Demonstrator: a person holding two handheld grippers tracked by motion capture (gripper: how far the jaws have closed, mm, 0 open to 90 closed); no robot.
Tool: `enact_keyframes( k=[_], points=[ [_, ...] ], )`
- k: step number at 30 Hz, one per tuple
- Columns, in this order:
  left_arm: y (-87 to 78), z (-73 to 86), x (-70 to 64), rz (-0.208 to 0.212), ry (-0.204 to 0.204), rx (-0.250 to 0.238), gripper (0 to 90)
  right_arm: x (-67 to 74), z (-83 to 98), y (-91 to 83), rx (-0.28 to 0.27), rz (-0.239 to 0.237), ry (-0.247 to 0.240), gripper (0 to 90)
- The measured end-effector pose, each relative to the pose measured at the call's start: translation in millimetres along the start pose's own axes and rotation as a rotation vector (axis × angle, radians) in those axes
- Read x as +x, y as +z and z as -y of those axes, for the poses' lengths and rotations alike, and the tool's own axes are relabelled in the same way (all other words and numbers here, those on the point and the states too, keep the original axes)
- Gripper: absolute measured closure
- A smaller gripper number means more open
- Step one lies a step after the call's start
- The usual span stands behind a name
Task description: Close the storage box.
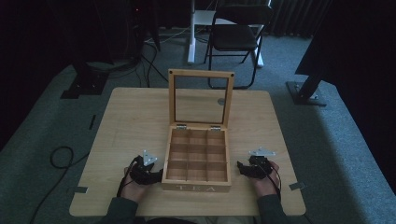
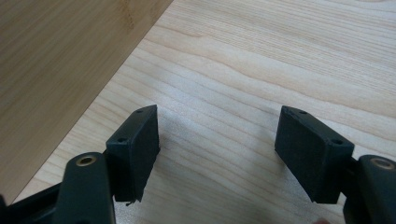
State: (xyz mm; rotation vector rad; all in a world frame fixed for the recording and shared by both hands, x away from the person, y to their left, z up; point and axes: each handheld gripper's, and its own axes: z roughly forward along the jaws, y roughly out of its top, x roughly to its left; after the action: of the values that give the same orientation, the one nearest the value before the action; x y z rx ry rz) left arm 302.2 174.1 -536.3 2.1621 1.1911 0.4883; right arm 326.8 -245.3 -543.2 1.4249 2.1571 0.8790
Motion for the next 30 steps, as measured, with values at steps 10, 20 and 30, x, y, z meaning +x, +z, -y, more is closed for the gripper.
enact_keyframes(
  k=[10, 20, 30],
  points=[
    [0.6, -0.1, 1.2, 0.003, -0.009, 0.0, 38.9, -0.3, 0.2, -0.4, 0.002, 0.002, 0.001, 30.1],
    [1.4, 0.6, 3.1, 0.012, -0.009, -0.008, 37.2, 0.4, -3.6, -0.9, 0.037, 0.01, 0.01, 30.3],
    [0.4, -1.4, 3.2, 0.0, -0.022, 0.01, 38.8, 4.0, -6.7, -1.2, 0.025, -0.021, 0.005, 48.6]
  ],
)
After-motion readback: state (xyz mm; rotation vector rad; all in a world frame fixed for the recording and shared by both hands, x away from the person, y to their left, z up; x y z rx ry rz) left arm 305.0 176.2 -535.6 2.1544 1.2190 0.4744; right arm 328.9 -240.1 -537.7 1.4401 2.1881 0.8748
